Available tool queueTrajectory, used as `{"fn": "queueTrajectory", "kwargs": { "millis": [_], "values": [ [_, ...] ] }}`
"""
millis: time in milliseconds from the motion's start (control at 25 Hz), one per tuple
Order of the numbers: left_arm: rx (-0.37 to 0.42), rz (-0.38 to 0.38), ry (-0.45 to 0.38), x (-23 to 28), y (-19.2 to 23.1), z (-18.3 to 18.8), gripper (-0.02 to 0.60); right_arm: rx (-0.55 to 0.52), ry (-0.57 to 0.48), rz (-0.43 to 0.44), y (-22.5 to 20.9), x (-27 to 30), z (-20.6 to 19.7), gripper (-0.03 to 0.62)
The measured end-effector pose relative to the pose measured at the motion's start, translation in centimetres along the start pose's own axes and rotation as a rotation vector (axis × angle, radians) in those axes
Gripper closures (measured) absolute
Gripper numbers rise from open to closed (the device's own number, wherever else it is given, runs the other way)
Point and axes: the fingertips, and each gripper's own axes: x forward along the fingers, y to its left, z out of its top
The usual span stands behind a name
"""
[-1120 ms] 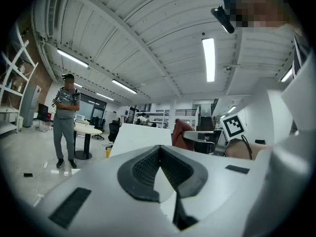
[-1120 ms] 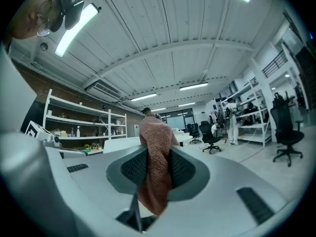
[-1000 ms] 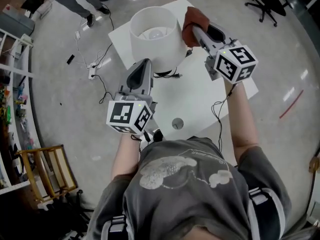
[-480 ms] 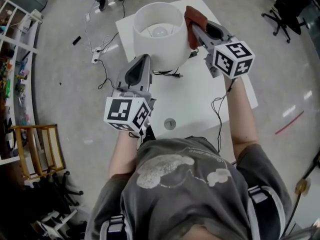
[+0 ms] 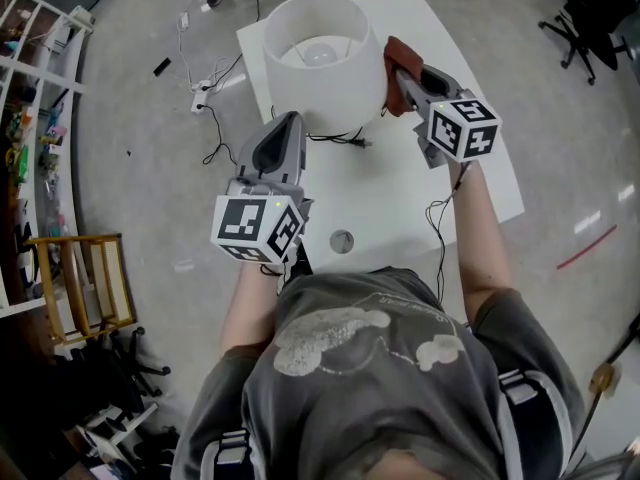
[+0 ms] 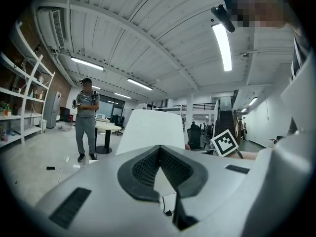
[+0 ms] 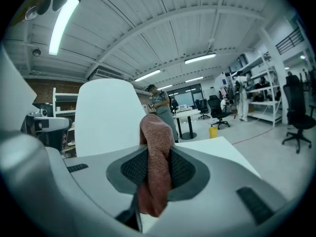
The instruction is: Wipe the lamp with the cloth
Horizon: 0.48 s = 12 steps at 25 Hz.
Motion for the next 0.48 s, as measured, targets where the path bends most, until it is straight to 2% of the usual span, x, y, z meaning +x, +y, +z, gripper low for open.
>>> {"fn": "queueTrajectory", "kwargs": {
  "millis": [240,360,480],
  "values": [
    [-0.015,-0.016,0.011,0.1,0.7,-0.5,0.574,0.015,0.044,-0.055,-0.3,-0.8,-2.9,0.502],
    [-0.018,-0.047,0.008,0.3,1.0,-0.4,0.574,0.009,0.0,-0.078,0.4,-2.0,-1.4,0.503],
    [-0.015,-0.081,-0.003,0.4,1.4,0.0,0.574,-0.014,-0.082,-0.091,2.1,-3.5,1.8,0.502]
  ]
}}
